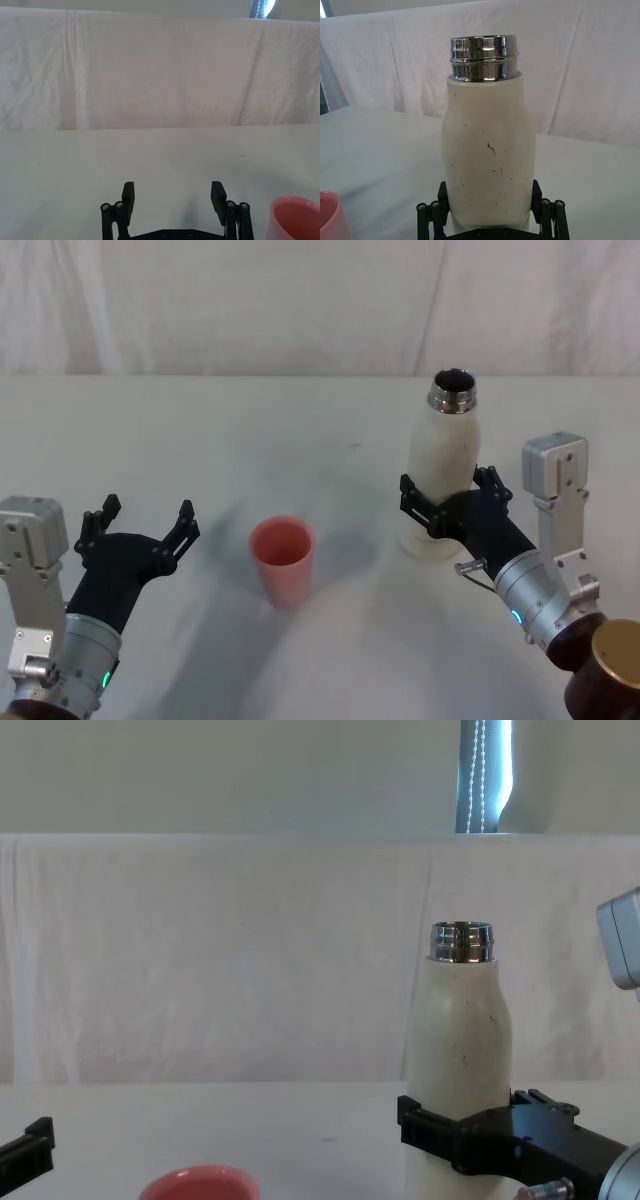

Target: Grasp the thermos with one hand and pour water into the cup lid.

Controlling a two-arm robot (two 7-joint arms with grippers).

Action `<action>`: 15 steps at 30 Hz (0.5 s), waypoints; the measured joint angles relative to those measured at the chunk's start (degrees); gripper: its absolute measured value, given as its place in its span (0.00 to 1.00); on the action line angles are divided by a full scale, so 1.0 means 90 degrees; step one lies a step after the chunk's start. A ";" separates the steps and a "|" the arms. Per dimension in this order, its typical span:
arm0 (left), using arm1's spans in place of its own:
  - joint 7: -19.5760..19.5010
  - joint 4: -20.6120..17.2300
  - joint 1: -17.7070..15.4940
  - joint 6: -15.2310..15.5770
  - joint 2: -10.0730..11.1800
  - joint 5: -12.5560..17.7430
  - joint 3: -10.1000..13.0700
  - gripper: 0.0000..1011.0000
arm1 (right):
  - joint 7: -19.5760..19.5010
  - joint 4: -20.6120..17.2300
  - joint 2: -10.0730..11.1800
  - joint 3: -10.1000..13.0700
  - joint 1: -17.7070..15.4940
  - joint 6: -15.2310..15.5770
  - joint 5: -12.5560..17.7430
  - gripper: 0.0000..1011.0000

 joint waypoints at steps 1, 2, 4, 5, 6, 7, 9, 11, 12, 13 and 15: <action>0.0000 0.0000 0.0000 0.0000 0.0000 0.0000 0.0000 0.99 | -0.0002 0.0003 -0.0002 0.0000 0.0000 -0.0003 0.0001 0.95; 0.0000 0.0000 0.0000 0.0000 0.0000 0.0000 0.0000 0.99 | -0.0005 0.0005 -0.0005 0.0001 -0.0002 -0.0004 0.0003 0.95; 0.0000 0.0000 0.0000 0.0000 0.0000 0.0000 0.0000 0.99 | -0.0008 0.0005 -0.0008 0.0003 -0.0003 -0.0005 0.0006 0.95; 0.0000 0.0000 0.0000 0.0000 0.0000 0.0000 0.0000 0.99 | -0.0010 0.0006 -0.0009 0.0003 -0.0003 -0.0004 0.0009 0.95; 0.0000 0.0000 0.0000 0.0000 0.0000 0.0000 0.0000 0.99 | -0.0011 0.0005 -0.0011 0.0005 -0.0004 -0.0004 0.0012 0.95; 0.0000 0.0000 0.0000 0.0000 -0.0001 0.0000 0.0000 0.99 | -0.0012 0.0005 -0.0013 0.0006 -0.0005 -0.0004 0.0015 0.95; 0.0000 0.0000 0.0000 0.0000 0.0000 0.0000 0.0000 0.99 | -0.0018 0.0005 -0.0017 0.0008 -0.0006 -0.0003 0.0020 0.95; 0.0000 0.0000 0.0000 0.0000 0.0000 0.0000 0.0000 0.99 | -0.0020 0.0006 -0.0020 0.0009 -0.0008 -0.0001 0.0023 0.95; 0.0000 0.0000 0.0000 0.0000 0.0000 0.0000 0.0000 0.99 | -0.0020 0.0006 -0.0021 0.0009 -0.0008 0.0000 0.0024 0.95; 0.0000 0.0000 0.0000 0.0000 0.0000 0.0000 0.0000 0.99 | -0.0021 0.0006 -0.0021 0.0010 -0.0008 0.0002 0.0025 0.95; 0.0000 0.0000 0.0000 0.0000 -0.0001 0.0000 0.0000 0.99 | -0.0022 0.0006 -0.0024 0.0011 -0.0009 0.0005 0.0029 0.95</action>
